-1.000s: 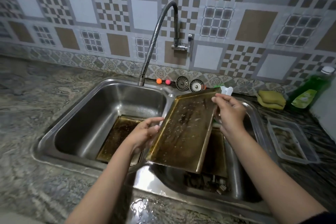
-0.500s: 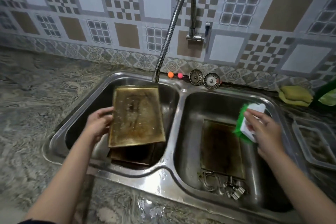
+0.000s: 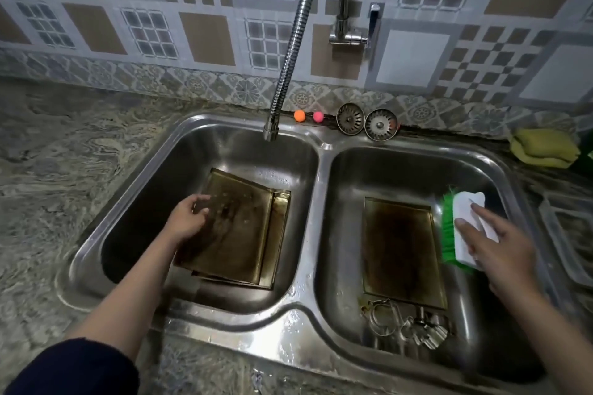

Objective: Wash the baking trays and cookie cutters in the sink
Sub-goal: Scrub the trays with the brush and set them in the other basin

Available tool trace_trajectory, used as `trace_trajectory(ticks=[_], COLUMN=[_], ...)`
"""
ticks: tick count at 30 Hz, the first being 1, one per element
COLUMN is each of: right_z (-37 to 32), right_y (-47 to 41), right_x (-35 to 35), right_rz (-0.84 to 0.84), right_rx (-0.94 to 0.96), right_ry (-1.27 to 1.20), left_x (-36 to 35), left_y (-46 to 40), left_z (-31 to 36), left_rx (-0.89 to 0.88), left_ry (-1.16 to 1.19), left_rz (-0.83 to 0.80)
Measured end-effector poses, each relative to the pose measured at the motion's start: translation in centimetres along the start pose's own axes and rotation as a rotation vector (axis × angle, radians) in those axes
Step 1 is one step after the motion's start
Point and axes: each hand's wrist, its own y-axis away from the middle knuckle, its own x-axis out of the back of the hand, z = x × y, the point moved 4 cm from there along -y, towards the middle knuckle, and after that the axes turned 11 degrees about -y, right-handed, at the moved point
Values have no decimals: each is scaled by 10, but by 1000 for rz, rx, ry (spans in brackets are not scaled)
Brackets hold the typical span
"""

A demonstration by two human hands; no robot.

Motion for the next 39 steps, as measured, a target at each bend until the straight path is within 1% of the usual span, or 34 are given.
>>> trace_trajectory(ticks=[1,3,6,7,9,11,13,14,16,19,23,25,29,32,35,39], right_z=[1,0,-4,-6,-5,-2,2,2,1,3,8,6,-18,-34,-28,-2], right_y=[0,0,0,0,0,0,0,0,2,5,4,-2,-27,-57,-86,-107], right_x=[1,2,3,3,5,8,14,16,22,33,52,67,115,157,187,191], right_rz=[-8,-10,0,8,11,-1,-19,-23,-22,-33,-37,-23,80,128,92,0], right_rx=[7,30,81,96,107,114,107,102,114,135,111,103,182,198,125,46], right_ry=[27,52,87,93,90,102,105,101,104,137,107,109,106,170,313,449], left_x=[-6,-22,-64,-82,-127,-181,-232,-251,-277,-298,-305,-306,-307,-303,-287,-267], left_y=[1,12,39,49,68,80,86,85,81,76,66,62,56,59,77,104], left_z=[11,50,127,153,197,224,229,224,212,200,196,192,187,197,216,236], left_rx=[-47,-179,-389,-452,-495,-444,-307,-249,-185,-156,-211,-225,-204,-189,-245,-291], left_ry=[-49,-42,107,184,273,256,140,63,-71,-139,-246,-248,-155,-4,120,196], left_rz=[-5,24,61,42,-69,-255,-455,-504,-534,-526,-385,-334,-301,-322,-309,-303])
